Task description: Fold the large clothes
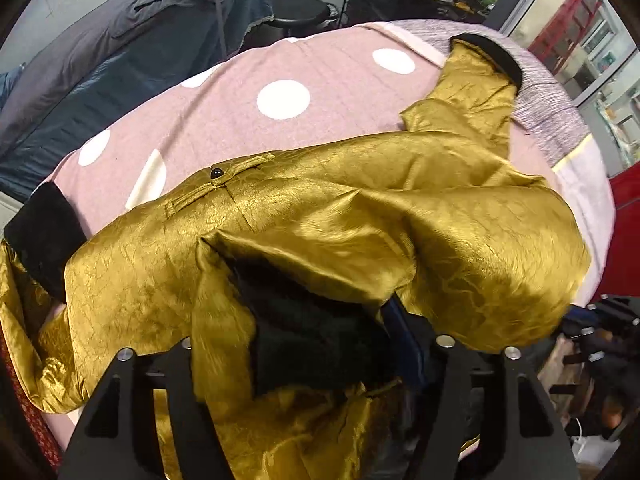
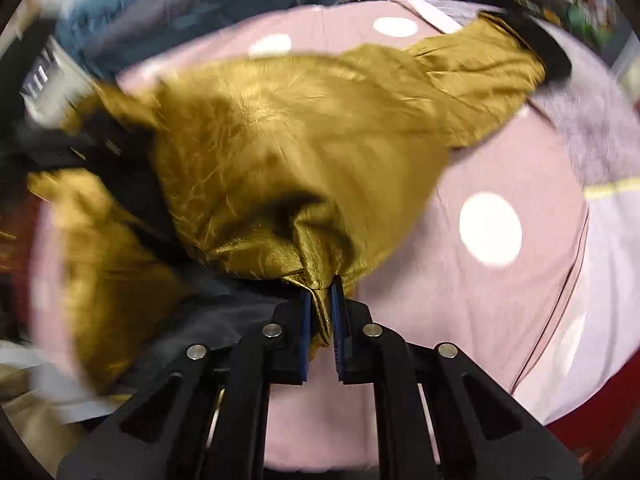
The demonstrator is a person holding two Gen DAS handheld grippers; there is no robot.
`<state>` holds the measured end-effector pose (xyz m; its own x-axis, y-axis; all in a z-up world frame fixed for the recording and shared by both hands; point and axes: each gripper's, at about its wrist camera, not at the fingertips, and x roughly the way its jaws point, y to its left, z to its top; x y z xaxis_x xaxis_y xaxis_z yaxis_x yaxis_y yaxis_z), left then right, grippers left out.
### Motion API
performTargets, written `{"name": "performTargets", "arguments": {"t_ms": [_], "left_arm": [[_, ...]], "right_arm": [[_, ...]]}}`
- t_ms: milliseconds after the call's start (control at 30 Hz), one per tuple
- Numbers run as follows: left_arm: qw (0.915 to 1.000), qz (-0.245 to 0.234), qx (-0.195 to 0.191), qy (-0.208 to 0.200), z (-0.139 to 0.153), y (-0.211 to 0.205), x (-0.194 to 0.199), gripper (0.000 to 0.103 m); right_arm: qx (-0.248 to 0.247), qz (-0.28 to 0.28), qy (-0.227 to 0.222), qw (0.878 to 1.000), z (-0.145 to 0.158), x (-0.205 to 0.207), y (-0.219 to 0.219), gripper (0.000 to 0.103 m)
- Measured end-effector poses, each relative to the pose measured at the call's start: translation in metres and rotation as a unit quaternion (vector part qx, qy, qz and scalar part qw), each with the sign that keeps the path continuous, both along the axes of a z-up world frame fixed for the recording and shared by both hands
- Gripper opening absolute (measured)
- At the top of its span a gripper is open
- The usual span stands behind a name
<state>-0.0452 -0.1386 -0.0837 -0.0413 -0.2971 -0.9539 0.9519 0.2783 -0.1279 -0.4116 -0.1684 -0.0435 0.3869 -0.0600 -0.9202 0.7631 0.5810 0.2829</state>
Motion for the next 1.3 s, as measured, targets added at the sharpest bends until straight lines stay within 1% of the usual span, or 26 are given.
{"name": "performTargets", "arguments": {"t_ms": [33, 67, 100, 133, 167, 200, 233, 267, 300, 333, 367, 433, 467, 533, 567, 600, 700, 767, 833, 967, 1033, 1133, 1233, 1300], "left_arm": [[0.9999, -0.005, -0.007, 0.006, 0.005, 0.006, -0.001, 0.072], [0.9998, -0.01, -0.016, 0.011, 0.011, 0.013, -0.002, 0.078], [0.9994, -0.013, -0.026, 0.016, 0.016, 0.021, -0.002, 0.081], [0.999, -0.016, -0.034, 0.026, 0.021, 0.029, -0.003, 0.084], [0.9983, -0.019, -0.04, 0.039, 0.024, 0.036, -0.004, 0.085], [0.9973, -0.02, -0.044, 0.054, 0.027, 0.044, -0.005, 0.085], [0.9967, -0.019, -0.047, 0.062, 0.029, 0.052, -0.006, 0.085], [0.9963, -0.018, -0.049, 0.068, 0.029, 0.059, -0.006, 0.088], [0.9959, -0.016, -0.05, 0.073, 0.029, 0.069, -0.009, 0.088], [0.996, -0.017, -0.047, 0.074, 0.027, 0.076, -0.012, 0.088], [0.9963, -0.018, -0.042, 0.072, 0.024, 0.081, -0.015, 0.088], [0.9967, -0.024, -0.024, 0.074, 0.016, 0.092, -0.024, 0.088], [0.9963, -0.028, -0.014, 0.08, 0.012, 0.096, -0.028, 0.088], [0.9955, -0.037, -0.001, 0.087, 0.009, 0.105, -0.038, 0.088], [0.9952, -0.043, 0.001, 0.089, 0.009, 0.108, -0.042, 0.088], [0.9949, -0.048, 0.001, 0.089, 0.009, 0.111, -0.044, 0.088], [0.9942, -0.064, -0.014, 0.085, 0.02, 0.124, -0.051, 0.088], [0.9957, -0.055, -0.027, 0.07, 0.029, 0.13, -0.044, 0.088], [0.9974, -0.029, -0.036, 0.055, 0.038, 0.137, -0.028, 0.088], [0.9962, 0.058, -0.056, 0.031, 0.052, 0.159, 0.021, 0.088], [0.9938, 0.097, -0.053, 0.012, 0.053, 0.169, 0.044, 0.088], [0.9913, 0.123, -0.047, -0.002, 0.05, 0.171, 0.063, 0.088], [0.9909, 0.128, -0.037, -0.022, 0.041, 0.163, 0.072, 0.088], [0.991, 0.123, -0.025, -0.046, 0.033, 0.154, 0.081, 0.088]], "right_arm": [[0.016, -0.009, -0.023, 1.0, 0.018, -0.025, 0.0, 0.007], [0.028, -0.013, -0.033, 0.999, 0.027, -0.043, -0.002, 0.005], [0.032, -0.015, -0.03, 0.999, 0.034, -0.06, -0.001, 0.003], [0.034, -0.017, -0.021, 0.999, 0.038, -0.076, 0.0, 0.002], [0.037, -0.019, -0.001, 0.999, 0.039, -0.094, 0.003, 0.002], [0.039, -0.026, 0.024, 0.999, 0.037, -0.112, 0.005, 0.002], [0.059, -0.036, 0.038, 0.997, 0.028, -0.129, 0.005, 0.002], [0.082, -0.042, 0.046, 0.995, 0.018, -0.137, 0.006, 0.002], [0.092, -0.047, 0.067, 0.992, 0.007, -0.149, 0.012, 0.002], [0.078, -0.054, 0.101, 0.99, -0.001, -0.155, 0.017, 0.002], [0.075, -0.059, 0.109, 0.989, -0.003, -0.156, 0.017, 0.003], [0.091, -0.077, 0.084, 0.989, -0.005, -0.154, 0.012, 0.003], [0.094, -0.082, 0.074, 0.989, -0.002, -0.149, 0.007, 0.006], [0.09, -0.083, 0.057, 0.991, 0.001, -0.14, 0.001, 0.032], [0.076, -0.084, 0.053, 0.992, 0.006, -0.129, -0.004, 0.063], [0.058, -0.083, 0.045, 0.994, 0.013, -0.121, -0.008, 0.071], [0.038, -0.059, 0.029, 0.997, 0.027, -0.088, -0.02, 0.071], [0.024, -0.042, 0.027, 0.998, 0.034, -0.065, -0.03, 0.071], [0.013, -0.028, 0.017, 0.999, 0.044, -0.039, -0.039, 0.071], [-0.015, 0.018, 0.01, 1.0, 0.055, 0.018, -0.05, 0.071], [-0.032, 0.05, 0.021, 0.998, 0.053, 0.048, -0.051, 0.071], [-0.045, 0.089, 0.041, 0.994, 0.043, 0.08, -0.053, 0.071], [-0.06, 0.126, 0.064, 0.988, 0.03, 0.113, -0.059, 0.071], [-0.079, 0.143, 0.081, 0.983, 0.023, 0.13, -0.068, 0.071]]}}
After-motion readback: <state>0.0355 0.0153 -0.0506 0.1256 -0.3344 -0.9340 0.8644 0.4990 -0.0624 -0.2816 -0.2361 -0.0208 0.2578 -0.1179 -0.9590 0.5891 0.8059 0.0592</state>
